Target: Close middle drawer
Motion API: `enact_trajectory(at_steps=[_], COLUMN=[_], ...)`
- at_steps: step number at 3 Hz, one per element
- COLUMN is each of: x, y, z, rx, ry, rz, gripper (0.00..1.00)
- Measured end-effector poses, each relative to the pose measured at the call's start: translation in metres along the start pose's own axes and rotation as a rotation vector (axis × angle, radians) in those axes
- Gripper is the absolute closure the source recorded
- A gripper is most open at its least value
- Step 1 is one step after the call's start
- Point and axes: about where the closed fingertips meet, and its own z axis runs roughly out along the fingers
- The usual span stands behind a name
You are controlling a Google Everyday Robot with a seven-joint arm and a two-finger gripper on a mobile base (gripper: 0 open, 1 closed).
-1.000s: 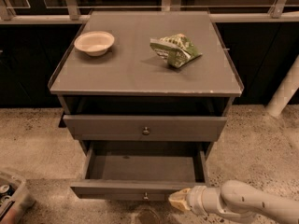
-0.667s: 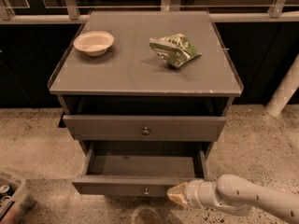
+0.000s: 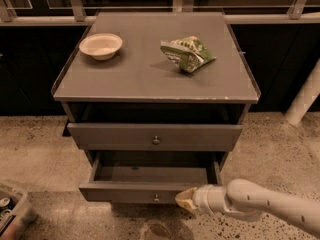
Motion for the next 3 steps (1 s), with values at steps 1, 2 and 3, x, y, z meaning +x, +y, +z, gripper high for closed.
enact_trajectory(at_steps=[1,2,3], x=[-0.012,-0.017,-0.014], y=[-0.007,-0.009,-0.007], z=[0.002,-0.003,-0.014], rx=[0.021,0.083,0.208], ry=[-0.014,-0.012,0.010], rz=[-0.009,-0.020,-0.021], gripper=[1.00,1.00,1.00])
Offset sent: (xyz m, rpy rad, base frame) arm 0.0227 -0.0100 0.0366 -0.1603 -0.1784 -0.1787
